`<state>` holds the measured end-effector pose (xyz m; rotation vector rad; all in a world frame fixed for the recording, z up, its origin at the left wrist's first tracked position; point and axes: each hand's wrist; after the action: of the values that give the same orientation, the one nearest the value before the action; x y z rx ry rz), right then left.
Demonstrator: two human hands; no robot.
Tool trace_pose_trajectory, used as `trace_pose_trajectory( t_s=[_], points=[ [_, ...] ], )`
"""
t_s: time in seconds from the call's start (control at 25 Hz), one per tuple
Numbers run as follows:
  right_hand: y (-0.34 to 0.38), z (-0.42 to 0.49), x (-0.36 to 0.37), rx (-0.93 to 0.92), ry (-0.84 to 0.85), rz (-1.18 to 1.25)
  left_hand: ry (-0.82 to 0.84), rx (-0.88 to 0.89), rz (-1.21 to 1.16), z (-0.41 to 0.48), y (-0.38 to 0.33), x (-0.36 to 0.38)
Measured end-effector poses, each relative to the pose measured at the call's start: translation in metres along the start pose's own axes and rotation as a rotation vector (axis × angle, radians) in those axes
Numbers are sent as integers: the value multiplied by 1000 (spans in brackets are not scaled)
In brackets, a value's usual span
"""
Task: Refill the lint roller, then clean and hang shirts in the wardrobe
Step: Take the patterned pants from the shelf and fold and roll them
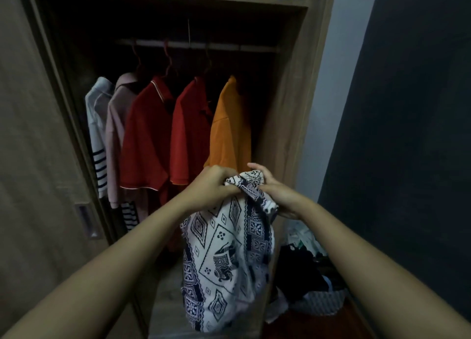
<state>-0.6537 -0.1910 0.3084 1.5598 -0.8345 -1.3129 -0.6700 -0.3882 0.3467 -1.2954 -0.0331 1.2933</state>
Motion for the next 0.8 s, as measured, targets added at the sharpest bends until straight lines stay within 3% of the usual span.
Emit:
trace_pose_trajectory(
  t_s=[0.12, 0.36, 0.48, 0.64, 0.8],
  points=[
    [-9, -6, 3, 44, 22, 152, -79, -1, -118, 3, 3, -5],
    [-12, -3, 7, 20, -11, 209, 25, 59, -256, 0, 9, -9],
    [-1, -9, 14, 53, -7, 272, -74, 48, -129, 3, 17, -5],
    [10, -17, 23, 34, 43, 408, -289, -102, 122, 3, 29, 5],
    [-3, -9, 29, 23, 32, 87, -404, -176, 343, 1, 25, 19]
  ],
)
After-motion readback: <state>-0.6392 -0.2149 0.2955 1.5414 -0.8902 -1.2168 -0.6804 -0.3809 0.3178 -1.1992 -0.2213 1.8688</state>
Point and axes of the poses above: each hand's wrist, its own z-axis towards the middle knuckle, its own x-axis out of the palm, y = z × x, and after that the axes turned 15 degrees about -z, right-handed
